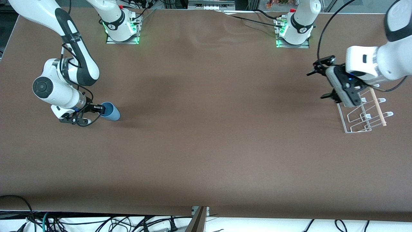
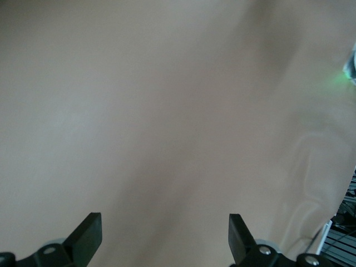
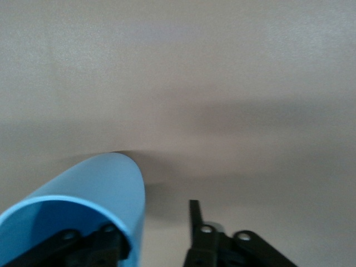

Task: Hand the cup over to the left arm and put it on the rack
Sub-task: 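Grasp the blue cup with the right gripper while the left gripper lifts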

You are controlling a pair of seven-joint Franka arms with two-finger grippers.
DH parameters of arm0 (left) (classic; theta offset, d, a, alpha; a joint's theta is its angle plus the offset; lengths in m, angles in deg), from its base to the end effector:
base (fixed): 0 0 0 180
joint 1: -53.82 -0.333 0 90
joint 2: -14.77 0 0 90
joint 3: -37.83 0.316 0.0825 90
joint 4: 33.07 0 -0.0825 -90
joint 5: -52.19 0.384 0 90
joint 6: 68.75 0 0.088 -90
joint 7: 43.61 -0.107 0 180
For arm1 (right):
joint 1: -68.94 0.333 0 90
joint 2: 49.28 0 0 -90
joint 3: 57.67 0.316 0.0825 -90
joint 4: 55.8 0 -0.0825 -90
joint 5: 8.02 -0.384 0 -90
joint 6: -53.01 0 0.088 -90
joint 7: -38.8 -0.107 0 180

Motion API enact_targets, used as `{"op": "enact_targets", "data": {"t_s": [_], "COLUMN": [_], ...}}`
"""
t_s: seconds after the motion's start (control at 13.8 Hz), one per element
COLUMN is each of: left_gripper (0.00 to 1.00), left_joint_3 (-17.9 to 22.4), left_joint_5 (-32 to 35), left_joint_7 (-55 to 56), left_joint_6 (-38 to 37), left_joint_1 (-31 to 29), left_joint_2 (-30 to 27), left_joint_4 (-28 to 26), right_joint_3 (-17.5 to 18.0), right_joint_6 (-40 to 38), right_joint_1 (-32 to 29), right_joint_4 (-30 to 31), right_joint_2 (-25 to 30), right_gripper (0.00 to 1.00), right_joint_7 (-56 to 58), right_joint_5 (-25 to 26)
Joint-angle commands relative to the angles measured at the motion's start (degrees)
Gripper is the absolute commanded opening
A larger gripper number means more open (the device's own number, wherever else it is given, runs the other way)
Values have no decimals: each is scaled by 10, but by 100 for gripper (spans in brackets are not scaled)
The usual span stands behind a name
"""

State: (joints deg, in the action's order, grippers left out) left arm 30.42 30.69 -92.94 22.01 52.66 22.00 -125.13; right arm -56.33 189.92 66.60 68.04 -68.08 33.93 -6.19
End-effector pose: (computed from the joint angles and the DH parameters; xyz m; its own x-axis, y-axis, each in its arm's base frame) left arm 0.5788 -0.0983 0.5451 0.6096 -0.7698 0.1892 -0.7728 -0.5240 0.3580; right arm 0.5553 -0.0099 0.2352 0.9920 -0.0794 -0.0984 -0.0778 -0.9968 0.0203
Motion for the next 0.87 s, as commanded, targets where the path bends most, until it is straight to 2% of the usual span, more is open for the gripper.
{"op": "enact_targets", "data": {"t_s": [0.0, 0.14, 0.22, 0.36, 0.58, 0.79], "left_gripper": [100, 100, 100, 100, 100, 100], "left_joint_3": [-9, -15, -30, -38, -50, -70], "left_joint_5": [-63, -75, -75, -76, -87, -109], "left_joint_7": [-89, -120, -137, -178, -232, -250], "left_joint_6": [72, 103, 114, 143, 163, 198], "left_joint_1": [-4, -3, -3, -2, -2, -3], "left_joint_2": [-10, -8, -6, -4, -2, -4], "left_joint_4": [-63, -75, -75, -76, -79, -94], "right_joint_3": [8, 8, 8, 14, 72, 122], "right_joint_6": [2, 2, -2, -58, -148, -181], "right_joint_1": [-3, -4, -2, -2, 0, 4], "right_joint_4": [-8, -10, -20, -53, -113, -151], "right_joint_2": [3, 3, 5, 5, 6, 4], "right_gripper": [0, 0, 0, 0, 0, 0], "right_joint_7": [2, 3, 3, 3, -2, -6], "right_joint_5": [4, 3, 1, -6, -58, -135]}}
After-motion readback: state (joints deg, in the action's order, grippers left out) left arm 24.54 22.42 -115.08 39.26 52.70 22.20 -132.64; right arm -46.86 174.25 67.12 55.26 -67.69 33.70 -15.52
